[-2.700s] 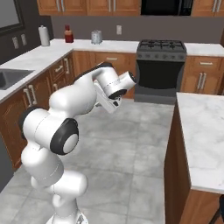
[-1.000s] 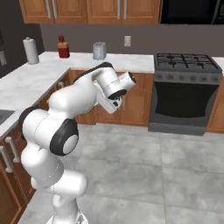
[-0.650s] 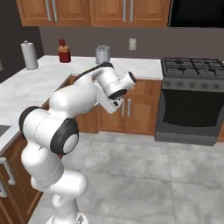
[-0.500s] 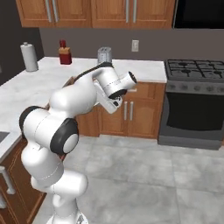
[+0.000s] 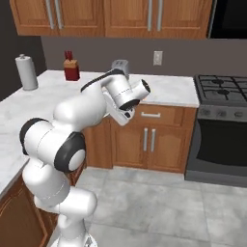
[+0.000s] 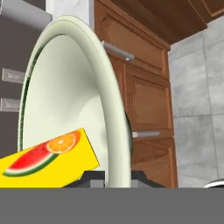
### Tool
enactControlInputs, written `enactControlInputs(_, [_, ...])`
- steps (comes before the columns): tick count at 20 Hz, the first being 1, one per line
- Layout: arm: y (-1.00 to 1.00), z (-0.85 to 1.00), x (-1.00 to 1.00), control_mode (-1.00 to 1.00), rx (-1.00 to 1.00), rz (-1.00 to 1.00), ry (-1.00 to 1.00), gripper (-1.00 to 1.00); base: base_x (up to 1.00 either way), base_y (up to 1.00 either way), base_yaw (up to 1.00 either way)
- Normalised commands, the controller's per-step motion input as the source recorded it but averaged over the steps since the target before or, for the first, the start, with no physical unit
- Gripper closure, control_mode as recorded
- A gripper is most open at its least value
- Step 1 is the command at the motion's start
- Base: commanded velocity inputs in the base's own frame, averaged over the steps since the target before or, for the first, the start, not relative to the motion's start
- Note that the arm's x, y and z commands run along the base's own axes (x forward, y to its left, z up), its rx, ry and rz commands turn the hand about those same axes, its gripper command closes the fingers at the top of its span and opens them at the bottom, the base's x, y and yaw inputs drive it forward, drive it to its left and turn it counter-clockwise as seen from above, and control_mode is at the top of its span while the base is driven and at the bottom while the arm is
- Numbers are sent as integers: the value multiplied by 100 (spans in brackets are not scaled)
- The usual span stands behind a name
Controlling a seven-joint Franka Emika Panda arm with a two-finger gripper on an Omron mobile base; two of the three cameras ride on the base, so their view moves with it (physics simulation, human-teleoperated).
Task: Place the cup inside the bowl on the dining table and move the bowl to any counter.
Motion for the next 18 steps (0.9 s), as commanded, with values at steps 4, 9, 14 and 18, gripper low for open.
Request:
enactControlInputs(4, [0,0,0,100,0,0,0,100,90,0,11])
enactControlInputs(9, [0,0,0,100,0,0,0,100,66,0,10])
enactControlInputs(14, [0,0,0,100,0,0,0,100,64,0,10])
enactControlInputs(18, [0,0,0,100,0,0,0,100,37,0,11])
